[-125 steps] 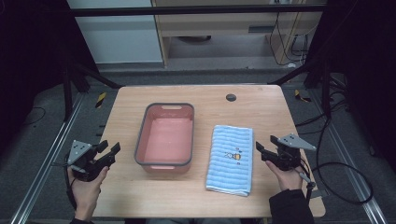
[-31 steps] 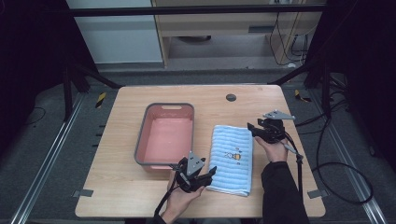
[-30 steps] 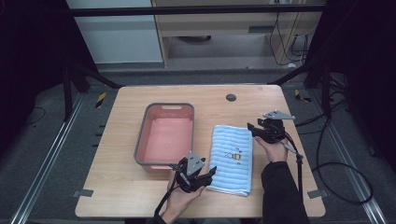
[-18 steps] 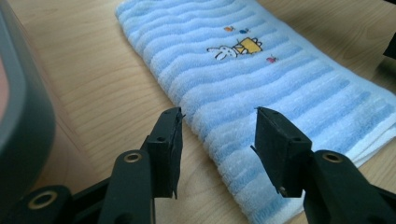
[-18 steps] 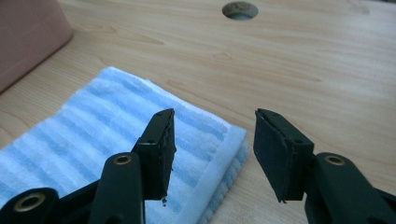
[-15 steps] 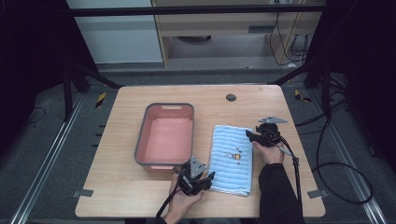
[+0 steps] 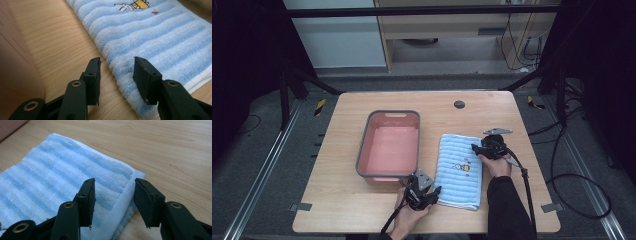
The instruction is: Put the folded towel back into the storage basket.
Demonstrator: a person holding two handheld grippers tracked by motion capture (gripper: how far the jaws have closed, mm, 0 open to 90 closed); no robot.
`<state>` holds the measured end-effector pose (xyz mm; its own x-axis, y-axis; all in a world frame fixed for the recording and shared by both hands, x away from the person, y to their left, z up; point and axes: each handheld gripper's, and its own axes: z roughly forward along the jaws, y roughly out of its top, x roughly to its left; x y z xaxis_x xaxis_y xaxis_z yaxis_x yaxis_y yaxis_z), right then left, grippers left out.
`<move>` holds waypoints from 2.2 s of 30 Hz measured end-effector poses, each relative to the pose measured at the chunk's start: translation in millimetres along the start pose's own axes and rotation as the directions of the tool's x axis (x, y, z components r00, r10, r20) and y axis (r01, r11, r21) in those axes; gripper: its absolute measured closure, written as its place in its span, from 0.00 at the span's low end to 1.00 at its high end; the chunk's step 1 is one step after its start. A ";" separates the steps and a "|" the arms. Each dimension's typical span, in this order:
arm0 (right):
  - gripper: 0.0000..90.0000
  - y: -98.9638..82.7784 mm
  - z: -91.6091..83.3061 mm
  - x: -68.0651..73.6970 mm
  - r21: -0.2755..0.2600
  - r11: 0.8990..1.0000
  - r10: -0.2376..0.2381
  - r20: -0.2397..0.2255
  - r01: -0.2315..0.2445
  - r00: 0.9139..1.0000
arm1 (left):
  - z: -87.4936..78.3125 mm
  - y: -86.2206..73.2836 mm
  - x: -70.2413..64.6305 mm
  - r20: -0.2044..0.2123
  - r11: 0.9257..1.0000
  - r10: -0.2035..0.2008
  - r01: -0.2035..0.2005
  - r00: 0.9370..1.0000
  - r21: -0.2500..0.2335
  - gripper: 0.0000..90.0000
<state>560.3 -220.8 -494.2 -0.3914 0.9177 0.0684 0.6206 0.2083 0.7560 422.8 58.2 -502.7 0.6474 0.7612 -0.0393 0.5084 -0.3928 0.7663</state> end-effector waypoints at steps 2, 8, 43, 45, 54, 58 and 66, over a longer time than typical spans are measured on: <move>0.58 -2.3 1.0 -2.2 0.013 1.000 0.011 -0.002 -0.011 1.000 | 0.9 0.4 0.2 0.001 1.000 -0.006 0.006 1.000 0.008 0.63; 0.59 -5.6 2.7 -3.3 0.016 0.999 0.028 -0.013 -0.027 1.000 | 2.4 1.5 -1.5 0.000 0.999 -0.023 0.023 1.000 0.024 0.68; 0.93 35.6 -61.4 18.6 -0.182 0.983 -0.031 -0.080 0.016 0.996 | -53.7 40.0 -0.5 0.097 0.992 -0.016 0.029 0.995 -0.126 0.96; 0.93 42.2 -70.2 21.3 -0.198 0.980 -0.042 -0.076 0.026 0.996 | -59.8 44.3 0.9 0.098 0.990 -0.011 0.025 0.995 -0.141 0.96; 0.93 76.9 -97.9 42.6 -0.253 0.964 -0.095 -0.067 0.075 0.993 | -89.4 58.8 8.2 0.082 0.980 0.011 0.006 0.997 -0.201 0.96; 0.93 96.1 -103.2 57.7 -0.268 0.959 -0.119 -0.065 0.098 0.991 | -104.4 63.2 17.1 0.066 0.974 0.013 0.003 0.998 -0.226 0.96; 0.93 124.1 -103.4 80.7 -0.281 0.951 -0.154 -0.061 0.131 0.986 | -131.8 69.0 38.8 0.039 0.961 -0.002 0.013 0.999 -0.277 0.96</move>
<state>535.5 -156.0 -327.5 -0.5236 0.8519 -0.0093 0.3479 0.2237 0.9104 408.1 128.6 -366.8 0.6680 0.7412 -0.0661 0.3396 -0.2246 0.9134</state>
